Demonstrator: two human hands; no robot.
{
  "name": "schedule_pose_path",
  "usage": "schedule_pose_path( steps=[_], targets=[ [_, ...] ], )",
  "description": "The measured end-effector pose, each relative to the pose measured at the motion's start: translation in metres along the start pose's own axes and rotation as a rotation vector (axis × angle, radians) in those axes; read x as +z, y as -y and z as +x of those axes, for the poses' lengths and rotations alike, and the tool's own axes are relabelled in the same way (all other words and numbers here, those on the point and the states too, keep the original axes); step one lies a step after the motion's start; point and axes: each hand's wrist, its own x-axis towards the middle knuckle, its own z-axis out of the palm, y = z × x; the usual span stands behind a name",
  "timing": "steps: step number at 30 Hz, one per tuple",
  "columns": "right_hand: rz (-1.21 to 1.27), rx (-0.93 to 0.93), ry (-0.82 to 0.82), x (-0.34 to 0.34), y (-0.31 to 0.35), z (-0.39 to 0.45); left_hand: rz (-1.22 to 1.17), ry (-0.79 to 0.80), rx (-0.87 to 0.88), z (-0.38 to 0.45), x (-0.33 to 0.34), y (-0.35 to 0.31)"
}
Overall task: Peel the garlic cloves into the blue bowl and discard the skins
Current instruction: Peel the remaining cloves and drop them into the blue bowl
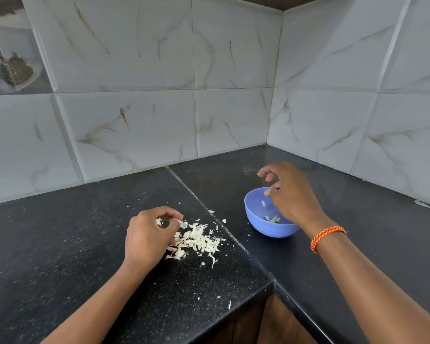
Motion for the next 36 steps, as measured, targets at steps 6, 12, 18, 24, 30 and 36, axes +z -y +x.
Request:
schedule_pose_path(
  steps=[6, 12, 18, 24, 30, 36],
  targets=[
    [0.029, -0.088, -0.045, 0.006, 0.016, -0.005, -0.017, 0.017, -0.012, 0.007, 0.001, 0.008],
    [0.093, -0.209, 0.201, 0.045, 0.059, -0.034, -0.002, 0.06, 0.099, 0.008, -0.007, 0.007],
    [-0.131, -0.362, 0.45, 0.098, 0.076, -0.044, 0.13, 0.021, 0.118, 0.017, -0.008, 0.021],
    [-0.153, -0.433, 0.346, 0.117, 0.098, -0.047, 0.083, -0.021, 0.076, 0.02, -0.005, 0.026],
    [-0.266, -0.477, 0.387, 0.13, 0.105, -0.054, 0.093, -0.026, 0.075, 0.017, -0.003, 0.027],
    [-0.295, -0.464, 0.372, 0.136, 0.106, -0.054, 0.095, -0.044, 0.092, 0.017, -0.001, 0.026]
  ],
)
